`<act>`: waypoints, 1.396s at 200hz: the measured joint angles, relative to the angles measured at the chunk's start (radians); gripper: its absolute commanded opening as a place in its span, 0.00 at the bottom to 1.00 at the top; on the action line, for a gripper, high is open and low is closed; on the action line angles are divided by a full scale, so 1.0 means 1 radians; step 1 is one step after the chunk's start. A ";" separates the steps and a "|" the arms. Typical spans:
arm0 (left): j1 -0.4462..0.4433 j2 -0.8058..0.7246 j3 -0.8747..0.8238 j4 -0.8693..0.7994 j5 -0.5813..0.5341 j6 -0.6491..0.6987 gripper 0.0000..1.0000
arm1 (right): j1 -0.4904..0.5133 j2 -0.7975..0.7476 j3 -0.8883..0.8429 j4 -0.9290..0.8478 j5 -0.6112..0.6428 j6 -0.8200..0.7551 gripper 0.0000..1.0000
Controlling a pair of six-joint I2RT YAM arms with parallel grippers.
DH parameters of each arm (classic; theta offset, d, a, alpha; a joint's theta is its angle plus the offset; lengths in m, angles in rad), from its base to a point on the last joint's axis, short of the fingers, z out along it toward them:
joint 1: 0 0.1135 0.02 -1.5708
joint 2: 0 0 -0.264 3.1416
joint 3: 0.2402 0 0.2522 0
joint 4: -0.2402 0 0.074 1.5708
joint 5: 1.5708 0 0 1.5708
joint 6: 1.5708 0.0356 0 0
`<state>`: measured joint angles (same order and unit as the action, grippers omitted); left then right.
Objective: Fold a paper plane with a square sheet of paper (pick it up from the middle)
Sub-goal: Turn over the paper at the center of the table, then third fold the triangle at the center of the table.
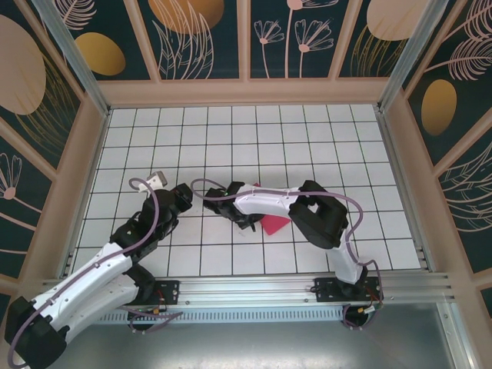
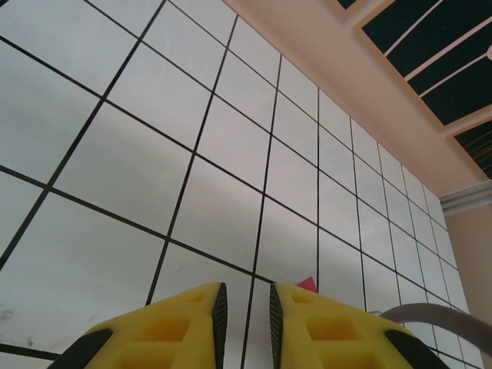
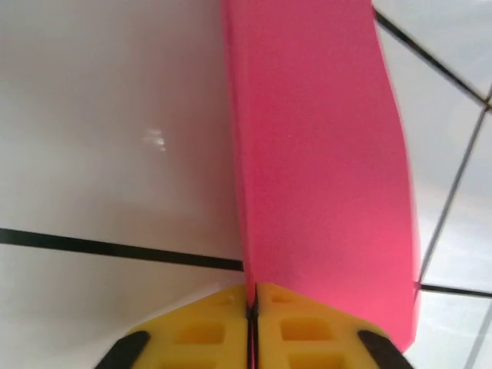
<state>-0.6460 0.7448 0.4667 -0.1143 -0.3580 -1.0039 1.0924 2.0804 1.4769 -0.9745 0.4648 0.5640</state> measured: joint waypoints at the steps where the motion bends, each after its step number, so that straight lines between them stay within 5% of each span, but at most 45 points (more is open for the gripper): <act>1: 0.000 -0.001 0.000 0.000 0.000 0.000 0.26 | 0.000 0.000 0.000 0.003 -0.004 0.002 0.28; 60: 0.000 0.048 -0.005 0.006 0.032 0.012 0.27 | -0.031 -0.073 -0.076 0.172 -0.197 0.001 0.42; 100: 0.000 0.155 -0.004 0.099 0.151 0.047 0.22 | -0.089 -0.389 -0.280 0.376 -0.338 0.022 0.45; 126: -0.005 0.333 0.031 0.188 0.290 0.068 0.19 | -0.215 -0.629 -0.472 0.520 -0.410 0.034 0.44; 157: -0.077 0.613 0.170 0.248 0.430 0.091 0.18 | -0.477 -0.803 -0.763 0.677 -0.571 0.037 0.45; 200: -0.171 0.842 0.324 0.267 0.536 0.104 0.19 | -0.660 -0.809 -0.901 0.791 -0.806 -0.002 0.45; 279: -0.185 1.038 0.399 0.264 0.602 0.109 0.16 | -0.697 -0.600 -0.893 0.937 -1.012 -0.106 0.44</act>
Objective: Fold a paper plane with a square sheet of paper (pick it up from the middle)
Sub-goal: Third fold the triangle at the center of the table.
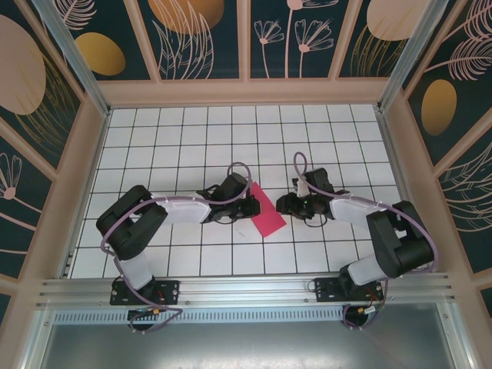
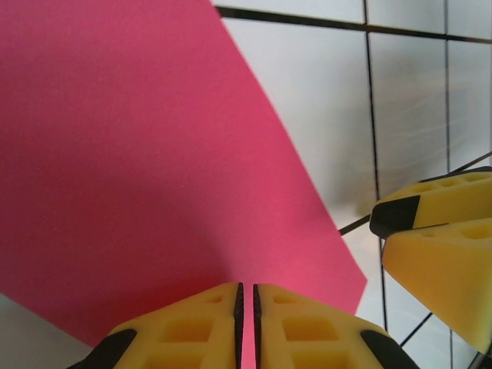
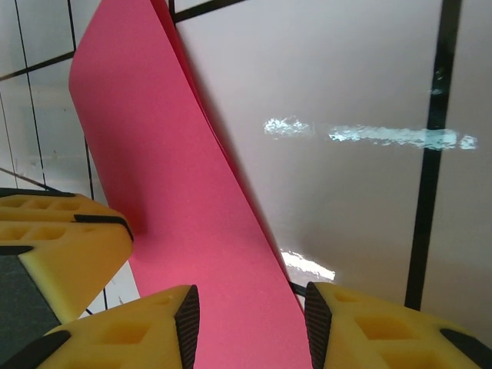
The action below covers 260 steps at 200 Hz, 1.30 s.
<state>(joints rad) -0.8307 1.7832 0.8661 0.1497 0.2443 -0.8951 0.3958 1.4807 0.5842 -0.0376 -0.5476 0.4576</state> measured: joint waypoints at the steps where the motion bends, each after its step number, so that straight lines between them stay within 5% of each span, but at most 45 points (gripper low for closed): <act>1: 0.000 0.001 0.000 0.000 0.000 0.000 0.16 | 0.000 0.001 0.000 0.000 -0.001 -0.001 0.44; 92: -0.001 0.024 0.002 -0.021 0.002 0.013 0.13 | -0.006 0.086 0.023 0.035 -0.117 -0.060 0.41; 181: -0.001 0.024 0.002 -0.027 0.002 0.054 0.14 | 0.005 -0.005 -0.042 0.042 -0.196 -0.051 0.40; 260: -0.001 0.024 0.000 -0.026 0.002 0.065 0.15 | 0.029 0.002 -0.087 0.144 -0.201 0.116 0.34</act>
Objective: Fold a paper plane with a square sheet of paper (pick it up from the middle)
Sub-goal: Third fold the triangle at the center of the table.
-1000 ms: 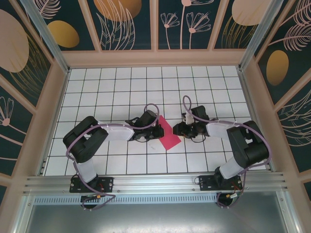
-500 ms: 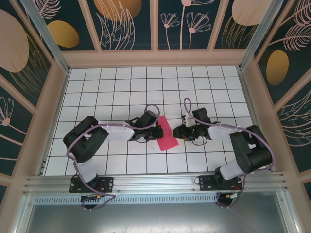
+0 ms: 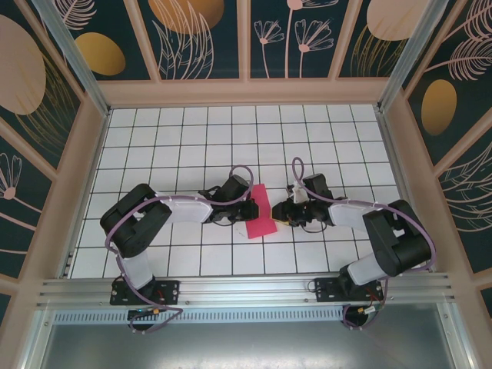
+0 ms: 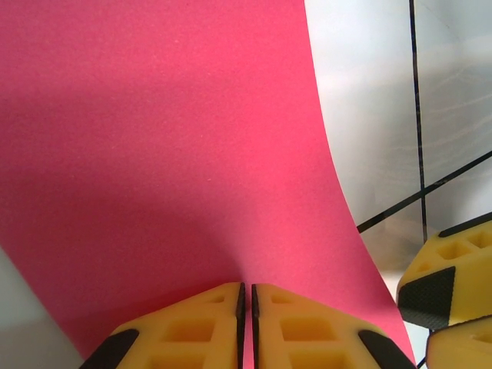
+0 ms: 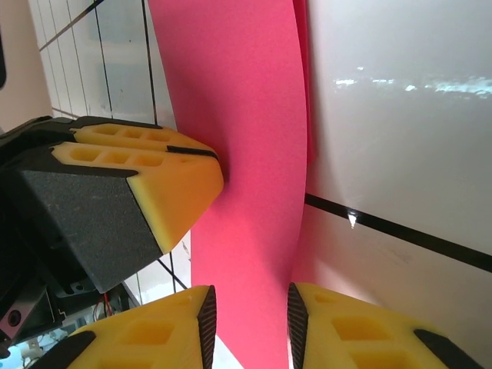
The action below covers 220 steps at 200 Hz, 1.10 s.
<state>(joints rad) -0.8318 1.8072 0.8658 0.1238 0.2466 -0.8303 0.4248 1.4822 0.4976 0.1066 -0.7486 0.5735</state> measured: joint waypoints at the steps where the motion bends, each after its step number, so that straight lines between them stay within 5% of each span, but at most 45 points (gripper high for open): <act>1: 0.000 0.000 0.000 0.000 0.000 0.000 0.15 | 0.000 0.000 -0.001 0.004 0.000 0.004 0.35; 61: 0.000 -0.007 -0.042 0.053 0.000 -0.008 0.12 | 0.036 0.033 -0.022 0.117 0.024 0.149 0.36; 103: 0.000 -0.014 -0.060 0.076 0.000 -0.013 0.12 | 0.045 0.051 -0.022 0.150 0.053 0.214 0.21; 220: -0.009 -0.174 -0.095 0.073 0.014 0.013 0.35 | 0.056 0.055 -0.022 0.151 0.097 0.252 0.25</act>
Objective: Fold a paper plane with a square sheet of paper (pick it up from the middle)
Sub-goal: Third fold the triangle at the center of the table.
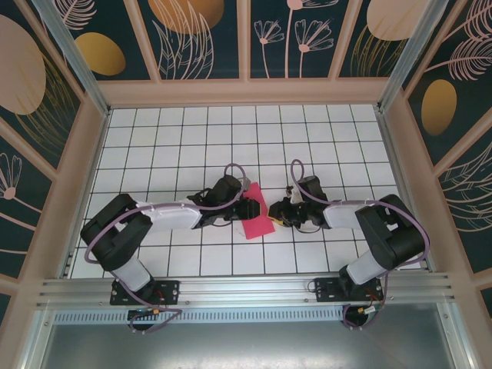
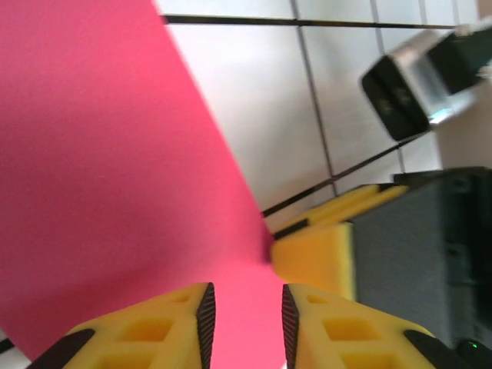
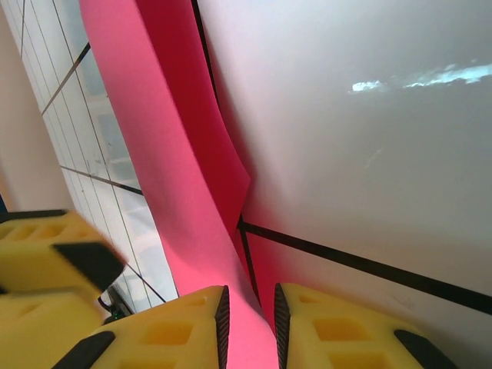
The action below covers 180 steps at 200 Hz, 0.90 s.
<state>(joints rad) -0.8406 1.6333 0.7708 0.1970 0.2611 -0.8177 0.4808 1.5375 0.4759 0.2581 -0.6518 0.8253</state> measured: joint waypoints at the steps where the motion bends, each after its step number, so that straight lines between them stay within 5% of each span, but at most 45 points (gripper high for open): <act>1: -0.001 -0.003 -0.001 0.000 0.000 0.000 0.36 | 0.000 0.000 0.000 0.000 0.000 0.000 0.25; 73: -0.160 -0.045 0.003 -0.151 -0.166 0.110 0.49 | 0.019 0.000 0.013 0.001 -0.001 0.019 0.09; 128: -0.247 -0.044 0.059 -0.281 -0.346 0.232 0.63 | 0.030 0.000 0.023 0.000 0.000 0.027 0.09; 180: -0.323 0.010 0.140 -0.338 -0.449 0.329 0.66 | 0.032 0.000 0.029 0.000 0.000 0.042 0.09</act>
<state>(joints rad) -1.1637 1.6432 0.9112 -0.1413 -0.1875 -0.4885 0.5125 1.5375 0.5045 0.2584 -0.6514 0.8677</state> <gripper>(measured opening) 0.658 0.092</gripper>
